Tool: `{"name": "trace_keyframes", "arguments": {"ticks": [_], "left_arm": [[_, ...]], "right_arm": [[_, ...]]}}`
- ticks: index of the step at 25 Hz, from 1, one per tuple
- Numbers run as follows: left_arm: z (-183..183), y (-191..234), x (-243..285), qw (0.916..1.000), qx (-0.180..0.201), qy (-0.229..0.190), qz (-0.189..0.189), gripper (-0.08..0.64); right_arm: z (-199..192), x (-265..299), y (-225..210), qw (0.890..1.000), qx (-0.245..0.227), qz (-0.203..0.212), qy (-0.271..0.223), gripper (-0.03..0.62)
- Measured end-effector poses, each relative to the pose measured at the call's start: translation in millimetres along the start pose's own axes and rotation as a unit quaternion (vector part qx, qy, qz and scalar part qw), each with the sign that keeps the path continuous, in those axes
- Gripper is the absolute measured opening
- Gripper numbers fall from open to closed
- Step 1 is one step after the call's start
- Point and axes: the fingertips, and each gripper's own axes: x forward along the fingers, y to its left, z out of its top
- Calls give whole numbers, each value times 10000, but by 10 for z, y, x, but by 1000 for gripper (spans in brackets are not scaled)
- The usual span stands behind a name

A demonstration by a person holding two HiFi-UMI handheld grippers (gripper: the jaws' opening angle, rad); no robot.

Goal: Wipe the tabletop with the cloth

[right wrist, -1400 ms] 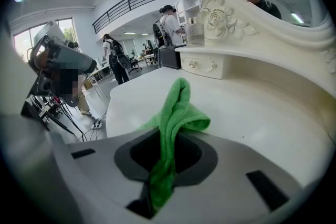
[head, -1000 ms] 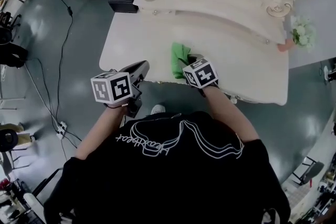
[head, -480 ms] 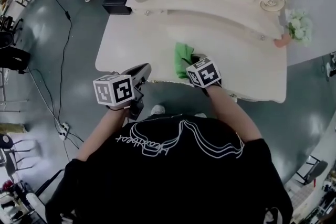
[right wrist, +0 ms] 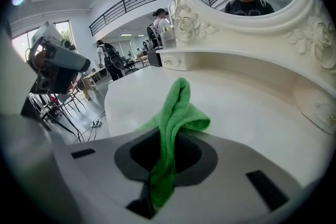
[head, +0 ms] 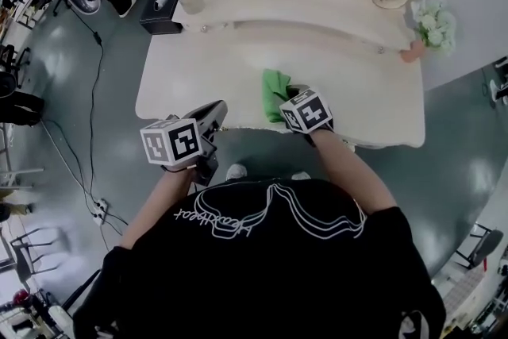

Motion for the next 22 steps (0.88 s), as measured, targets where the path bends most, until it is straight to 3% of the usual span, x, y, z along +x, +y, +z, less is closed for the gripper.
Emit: {"name": "trace_keyframes", "arguments": {"ticks": [22], "left_arm": [[-57, -521, 404, 9999, 60, -64, -77, 4]], "right_arm": [[-352, -437, -455, 10000, -64, -32, -61, 54]]}}
